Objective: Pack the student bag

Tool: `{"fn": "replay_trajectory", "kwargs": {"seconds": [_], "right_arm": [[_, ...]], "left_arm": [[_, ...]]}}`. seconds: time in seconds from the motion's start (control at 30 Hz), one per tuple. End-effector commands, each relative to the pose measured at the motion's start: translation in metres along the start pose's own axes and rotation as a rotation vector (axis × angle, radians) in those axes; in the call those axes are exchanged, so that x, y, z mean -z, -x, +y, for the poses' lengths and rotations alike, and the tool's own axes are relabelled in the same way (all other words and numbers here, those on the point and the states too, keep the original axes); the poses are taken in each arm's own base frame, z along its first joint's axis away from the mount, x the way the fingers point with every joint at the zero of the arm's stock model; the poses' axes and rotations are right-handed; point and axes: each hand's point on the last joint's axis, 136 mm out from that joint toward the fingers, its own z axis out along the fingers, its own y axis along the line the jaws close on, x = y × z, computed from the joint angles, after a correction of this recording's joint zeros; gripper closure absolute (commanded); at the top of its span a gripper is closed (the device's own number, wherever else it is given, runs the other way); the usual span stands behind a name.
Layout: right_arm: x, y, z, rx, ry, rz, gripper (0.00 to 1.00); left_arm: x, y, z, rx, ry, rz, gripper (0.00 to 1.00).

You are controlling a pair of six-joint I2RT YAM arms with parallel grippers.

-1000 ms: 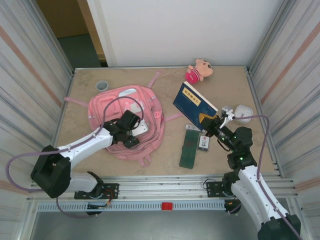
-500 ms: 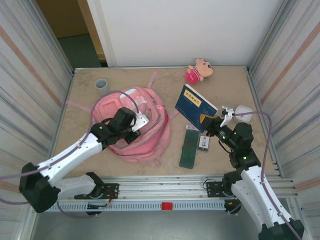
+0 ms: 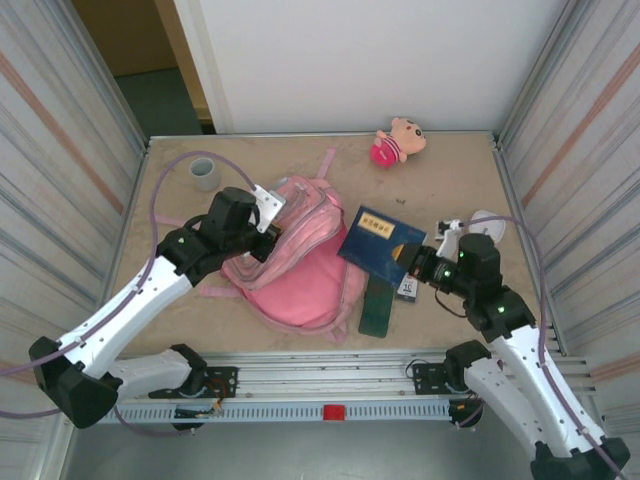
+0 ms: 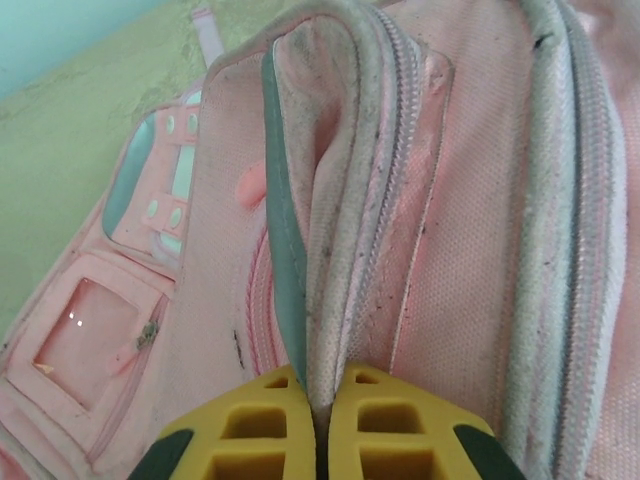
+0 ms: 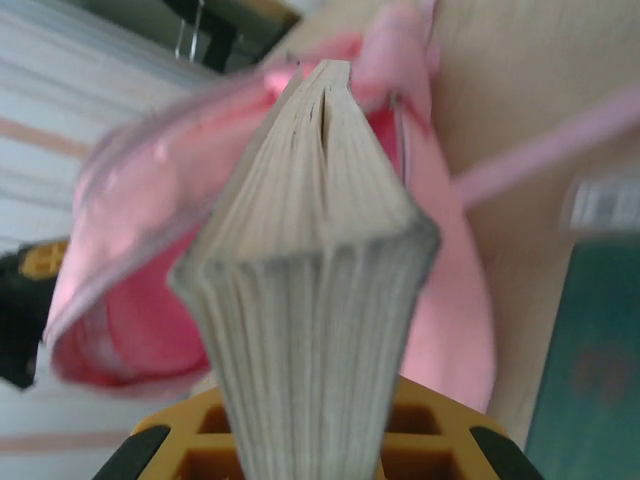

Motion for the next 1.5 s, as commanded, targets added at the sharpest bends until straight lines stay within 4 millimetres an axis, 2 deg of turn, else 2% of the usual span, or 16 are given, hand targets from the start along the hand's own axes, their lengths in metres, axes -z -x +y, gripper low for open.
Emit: {"fn": "replay_trajectory", "kwargs": {"seconds": [0.0,0.17,0.27,0.47,0.57,0.8,0.93,1.1,1.17,1.33,1.47], "right_arm": [[0.002,-0.029,0.013,-0.117,0.042,0.071,1.0],[-0.029,-0.064,0.029,-0.174,0.116,0.177,0.99],[-0.055,-0.071,0.041,-0.191,0.172,0.178,0.99],[-0.101,-0.054,0.071,-0.262,0.31,0.063,1.0],[-0.11,-0.043,0.08,-0.281,0.361,0.007,0.99],[-0.134,-0.032,0.06,-0.356,0.235,-0.176,0.96],[-0.158,-0.03,0.06,-0.371,0.192,-0.231,0.94],[-0.182,-0.027,0.069,-0.36,0.219,-0.31,0.93],[-0.192,-0.029,0.063,-0.364,0.183,-0.339,0.93],[-0.235,-0.041,0.043,-0.442,0.102,-0.341,0.91],[-0.27,-0.053,0.039,-0.482,0.098,-0.32,0.9]], "left_arm": [[0.014,0.047,0.009,0.093,0.013,-0.154,1.0],[0.011,0.051,0.002,0.112,-0.033,-0.152,1.0],[0.014,0.054,0.0,0.114,-0.046,-0.156,1.0],[0.019,0.055,0.0,0.12,-0.051,-0.168,1.0],[0.016,0.054,-0.001,0.14,-0.07,-0.171,1.0],[0.014,0.059,-0.004,0.182,-0.106,-0.19,1.0],[0.018,0.061,-0.005,0.188,-0.118,-0.205,1.0],[0.02,0.063,-0.004,0.187,-0.121,-0.214,1.0],[0.022,0.064,-0.003,0.185,-0.116,-0.218,1.0],[0.027,0.069,-0.005,0.187,-0.136,-0.244,1.0],[0.029,0.071,-0.005,0.191,-0.145,-0.253,1.0]]}}
